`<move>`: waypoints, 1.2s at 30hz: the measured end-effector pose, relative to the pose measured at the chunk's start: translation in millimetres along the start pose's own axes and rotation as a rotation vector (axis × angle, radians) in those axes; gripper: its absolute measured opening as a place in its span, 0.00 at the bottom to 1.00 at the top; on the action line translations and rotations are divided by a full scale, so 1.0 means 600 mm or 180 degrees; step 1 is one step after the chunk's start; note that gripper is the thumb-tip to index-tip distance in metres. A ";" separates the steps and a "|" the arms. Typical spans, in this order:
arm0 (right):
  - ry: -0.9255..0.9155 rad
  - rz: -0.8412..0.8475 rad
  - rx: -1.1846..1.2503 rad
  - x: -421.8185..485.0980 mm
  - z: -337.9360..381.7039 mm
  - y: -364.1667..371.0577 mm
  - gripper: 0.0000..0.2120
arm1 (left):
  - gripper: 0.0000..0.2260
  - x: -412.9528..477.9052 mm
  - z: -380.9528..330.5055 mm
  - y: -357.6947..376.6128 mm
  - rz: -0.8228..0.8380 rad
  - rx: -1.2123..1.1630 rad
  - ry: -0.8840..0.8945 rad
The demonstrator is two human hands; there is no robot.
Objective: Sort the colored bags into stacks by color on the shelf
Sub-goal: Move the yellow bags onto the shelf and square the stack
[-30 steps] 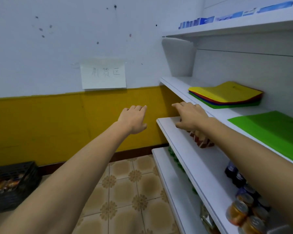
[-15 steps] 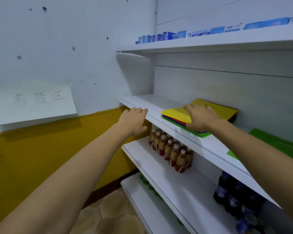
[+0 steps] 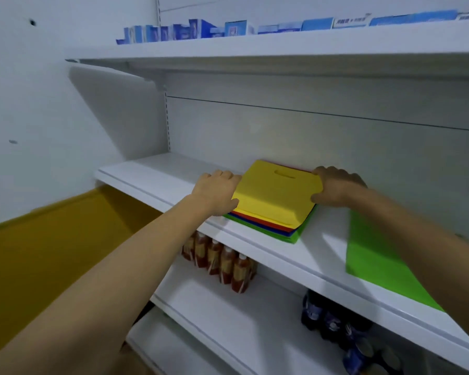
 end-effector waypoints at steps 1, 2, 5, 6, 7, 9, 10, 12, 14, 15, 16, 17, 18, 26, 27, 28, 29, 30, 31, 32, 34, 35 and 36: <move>0.0051 0.0026 0.0025 0.010 -0.003 0.009 0.33 | 0.28 0.013 0.003 0.012 0.0038 -0.0012 0.0015; 0.0115 0.0040 0.0065 0.019 -0.007 0.020 0.33 | 0.28 0.026 0.007 0.022 0.0068 -0.0010 0.0022; 0.0333 0.0027 0.0271 0.042 -0.018 0.057 0.33 | 0.27 0.063 0.026 0.048 0.0124 -0.0012 0.0022; 0.0399 -0.0007 0.0320 0.048 -0.021 0.069 0.33 | 0.27 0.074 0.032 0.056 0.0113 -0.0039 0.0008; 0.0473 -0.0026 0.0357 0.052 -0.024 0.079 0.32 | 0.27 0.084 0.037 0.064 0.0120 -0.0071 0.0002; 0.0618 0.0011 0.0409 0.055 -0.026 0.100 0.31 | 0.27 0.103 0.044 0.082 0.0225 -0.0098 0.0041; 0.0688 0.0031 0.0418 0.055 -0.027 0.111 0.30 | 0.27 0.114 0.047 0.094 0.0241 -0.0094 0.0075; 0.0794 0.0059 0.0423 0.056 -0.031 0.129 0.31 | 0.27 0.136 0.052 0.110 0.0236 -0.0131 0.0107; 0.0889 0.0070 0.0495 0.058 -0.034 0.139 0.32 | 0.27 0.159 0.052 0.125 0.0298 -0.0307 0.0099; 0.0954 0.0068 0.0549 0.057 -0.035 0.143 0.32 | 0.27 0.168 0.048 0.135 0.0406 -0.0425 0.0125; 0.1040 0.0058 0.0620 0.055 -0.037 0.148 0.32 | 0.28 0.174 0.040 0.145 0.0569 -0.0550 0.0188; 0.1160 0.0054 0.0702 0.053 -0.038 0.151 0.32 | 0.29 0.180 0.030 0.155 0.0738 -0.0705 0.0266; 0.1317 0.0045 0.0782 0.051 -0.040 0.155 0.33 | 0.30 0.186 0.020 0.161 0.0845 -0.0897 0.0336; 0.2818 -0.0478 0.2107 0.051 -0.070 0.151 0.35 | 0.22 0.249 0.002 0.179 0.0719 -0.1613 0.0462; 0.2986 -0.0540 0.2406 0.051 -0.065 0.150 0.31 | 0.23 0.256 0.008 0.185 0.0730 -0.1686 0.0390; 0.3110 -0.0598 0.2677 0.051 -0.061 0.149 0.26 | 0.24 0.262 0.014 0.193 0.0757 -0.1758 0.0316; 0.3204 -0.0646 0.2879 0.053 -0.056 0.147 0.21 | 0.25 0.267 0.018 0.200 0.0790 -0.1826 0.0243; 0.3262 -0.0705 0.3046 0.055 -0.053 0.145 0.17 | 0.26 0.273 0.021 0.206 0.0800 -0.1903 0.0174; 0.3282 -0.0763 0.3154 0.056 -0.048 0.142 0.13 | 0.27 0.278 0.024 0.210 0.0791 -0.1998 0.0098; 0.3268 -0.0837 0.3199 0.058 -0.043 0.140 0.11 | 0.28 0.284 0.025 0.213 0.0782 -0.2116 0.0013; 0.3159 -0.0954 0.3145 0.061 -0.033 0.136 0.07 | 0.30 0.295 0.026 0.217 0.0806 -0.2404 -0.0133; 0.3103 -0.1026 0.3131 0.062 -0.030 0.136 0.06 | 0.31 0.299 0.027 0.217 0.0833 -0.2544 -0.0195; 0.3072 -0.1138 0.3134 0.063 -0.027 0.135 0.07 | 0.32 0.303 0.028 0.217 0.0853 -0.2672 -0.0253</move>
Point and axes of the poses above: each hand's wrist, its own x-axis towards the middle knuckle, its own y-axis out of the palm, z = x × y, the point moved 3 cm from there along x, towards the middle knuckle, and after that the axes turned 8 degrees about -z, right-handed, at the moved point
